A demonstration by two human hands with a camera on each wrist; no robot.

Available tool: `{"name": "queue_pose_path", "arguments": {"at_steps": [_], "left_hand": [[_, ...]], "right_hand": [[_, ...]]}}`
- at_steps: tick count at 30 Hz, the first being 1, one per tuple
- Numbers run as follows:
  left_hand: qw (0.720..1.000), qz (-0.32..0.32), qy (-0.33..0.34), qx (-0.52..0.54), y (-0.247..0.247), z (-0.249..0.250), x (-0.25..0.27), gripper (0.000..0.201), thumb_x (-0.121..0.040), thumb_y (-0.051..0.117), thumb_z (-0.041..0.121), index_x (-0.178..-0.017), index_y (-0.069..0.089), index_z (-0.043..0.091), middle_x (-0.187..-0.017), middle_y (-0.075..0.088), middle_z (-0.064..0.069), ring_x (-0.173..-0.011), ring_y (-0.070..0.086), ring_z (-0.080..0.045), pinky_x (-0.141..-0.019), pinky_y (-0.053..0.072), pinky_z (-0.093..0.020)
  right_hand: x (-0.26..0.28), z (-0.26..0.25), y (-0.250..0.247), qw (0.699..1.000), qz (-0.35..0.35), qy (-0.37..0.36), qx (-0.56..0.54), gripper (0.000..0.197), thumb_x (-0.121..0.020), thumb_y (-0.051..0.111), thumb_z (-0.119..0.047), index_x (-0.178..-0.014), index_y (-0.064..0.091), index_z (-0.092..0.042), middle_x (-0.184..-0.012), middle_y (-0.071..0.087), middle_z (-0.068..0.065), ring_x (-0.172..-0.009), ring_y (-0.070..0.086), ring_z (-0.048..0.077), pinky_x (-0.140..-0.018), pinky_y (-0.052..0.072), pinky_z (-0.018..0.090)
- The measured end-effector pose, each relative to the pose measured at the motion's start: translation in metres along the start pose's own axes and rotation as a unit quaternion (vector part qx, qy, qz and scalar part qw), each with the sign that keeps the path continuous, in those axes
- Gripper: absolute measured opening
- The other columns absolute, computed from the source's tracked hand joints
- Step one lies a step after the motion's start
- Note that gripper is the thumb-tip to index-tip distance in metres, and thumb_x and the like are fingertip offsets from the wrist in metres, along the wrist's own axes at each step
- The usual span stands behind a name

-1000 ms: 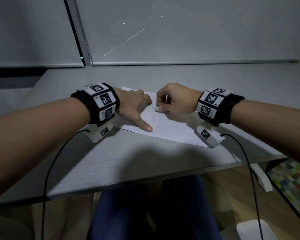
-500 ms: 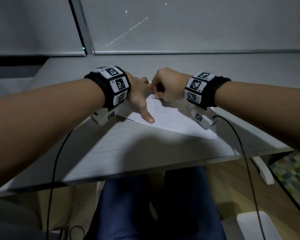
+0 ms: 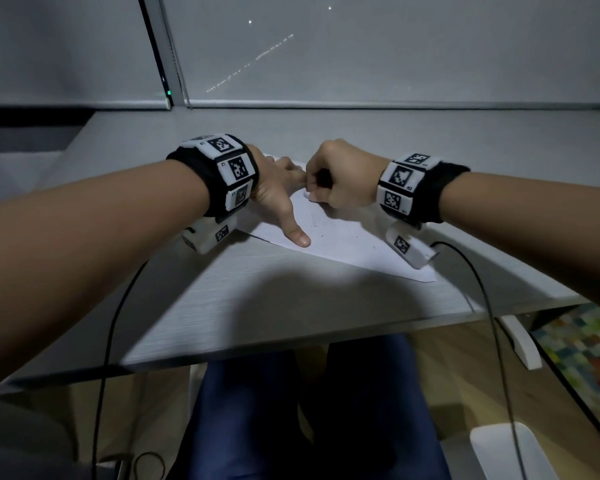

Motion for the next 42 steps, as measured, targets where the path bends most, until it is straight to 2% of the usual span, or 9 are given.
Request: {"name": "queue_pose_path", "arguments": {"at_steps": [5, 10, 13, 18, 22, 25, 28, 36, 42], "left_hand": [[1.000, -0.010, -0.004, 0.019, -0.003, 0.002, -0.002, 0.135, -0.037, 0.079, 0.093, -0.153, 0.020, 0.058, -0.159, 0.024, 0.001, -0.148, 0.030, -0.038, -0.108, 0.038, -0.060], [1.000, -0.012, -0.018, 0.008, -0.004, 0.000, -0.005, 0.139, -0.045, 0.080, 0.090, -0.160, 0.011, 0.053, -0.162, 0.021, -0.001, -0.151, 0.025, -0.037, -0.113, 0.034, -0.056], [1.000, -0.010, -0.014, 0.006, -0.005, 0.003, -0.003, 0.133, -0.044, 0.079, 0.090, -0.157, 0.018, 0.055, -0.160, 0.022, -0.002, -0.150, 0.027, -0.036, -0.113, 0.034, -0.055], [0.999, -0.024, -0.015, 0.018, -0.004, 0.006, -0.007, 0.105, -0.025, 0.079, 0.095, -0.119, 0.036, 0.076, -0.145, 0.035, 0.005, -0.140, 0.036, -0.032, -0.111, 0.040, -0.055], [1.000, -0.004, -0.020, 0.020, -0.004, 0.004, -0.006, 0.130, -0.049, 0.084, 0.082, -0.159, 0.021, 0.050, -0.159, 0.022, -0.002, -0.149, 0.027, -0.035, -0.109, 0.037, -0.051], [0.999, -0.010, -0.023, 0.021, -0.006, 0.006, -0.002, 0.128, -0.045, 0.084, 0.086, -0.155, 0.026, 0.054, -0.155, 0.027, -0.001, -0.147, 0.030, -0.034, -0.108, 0.037, -0.048], [0.999, -0.024, -0.019, 0.012, -0.006, 0.007, -0.005, 0.120, -0.021, 0.078, 0.096, -0.132, 0.038, 0.070, -0.145, 0.038, 0.006, -0.140, 0.037, -0.033, -0.110, 0.042, -0.054], [0.999, -0.011, -0.031, 0.012, -0.007, 0.007, 0.002, 0.133, -0.050, 0.083, 0.083, -0.160, 0.014, 0.052, -0.161, 0.023, 0.001, -0.149, 0.030, -0.037, -0.109, 0.038, -0.053], [0.999, -0.033, -0.025, 0.033, -0.008, 0.009, 0.007, 0.148, -0.028, 0.080, 0.086, -0.158, 0.014, 0.057, -0.163, 0.018, 0.004, -0.152, 0.027, -0.036, -0.115, 0.036, -0.056]], "right_hand": [[0.018, -0.009, -0.001, 0.997, -0.066, -0.047, -0.013, 0.009, -0.089, 0.077, -0.020, -0.083, 0.076, -0.014, -0.070, 0.072, -0.008, -0.060, 0.063, -0.002, -0.062, 0.048, 0.015], [0.001, -0.003, -0.002, 1.000, -0.005, -0.008, 0.003, 0.010, -0.087, 0.077, -0.020, -0.079, 0.076, -0.015, -0.068, 0.072, -0.001, -0.064, 0.066, 0.016, -0.069, 0.060, 0.033], [0.010, -0.008, 0.001, 0.999, -0.020, -0.023, -0.011, 0.009, -0.089, 0.074, -0.017, -0.081, 0.074, -0.012, -0.066, 0.072, -0.002, -0.062, 0.068, 0.012, -0.066, 0.056, 0.028], [0.030, -0.013, 0.001, 0.996, -0.067, -0.060, -0.030, 0.009, -0.090, 0.078, -0.020, -0.085, 0.077, -0.013, -0.071, 0.074, -0.002, -0.062, 0.066, 0.005, -0.061, 0.049, 0.013], [0.011, -0.010, -0.003, 0.999, -0.031, -0.026, -0.005, 0.011, -0.087, 0.076, -0.017, -0.077, 0.072, -0.014, -0.064, 0.070, -0.001, -0.059, 0.064, 0.014, -0.062, 0.054, 0.028], [0.011, -0.010, -0.001, 0.999, -0.029, -0.030, -0.008, 0.010, -0.087, 0.073, -0.015, -0.078, 0.072, -0.012, -0.062, 0.069, -0.003, -0.058, 0.064, 0.011, -0.063, 0.058, 0.029], [0.028, -0.011, 0.002, 0.996, -0.063, -0.059, -0.028, 0.008, -0.089, 0.077, -0.019, -0.085, 0.075, -0.012, -0.069, 0.071, -0.007, -0.062, 0.064, 0.000, -0.060, 0.049, 0.011], [0.015, -0.006, 0.000, 0.999, -0.028, -0.027, -0.011, 0.010, -0.089, 0.076, -0.019, -0.080, 0.073, -0.015, -0.069, 0.072, 0.000, -0.065, 0.068, 0.018, -0.070, 0.062, 0.038], [0.037, -0.010, 0.003, 0.994, -0.077, -0.078, -0.028, 0.006, -0.090, 0.078, -0.022, -0.089, 0.077, -0.016, -0.079, 0.076, -0.002, -0.071, 0.068, 0.010, -0.070, 0.057, 0.026]]}}
Point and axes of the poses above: each hand's wrist, its own x-axis away from the middle knuckle, its own y-axis out of the palm, z = x × y, the point moved 2 cm from there along -x, towards the middle knuckle
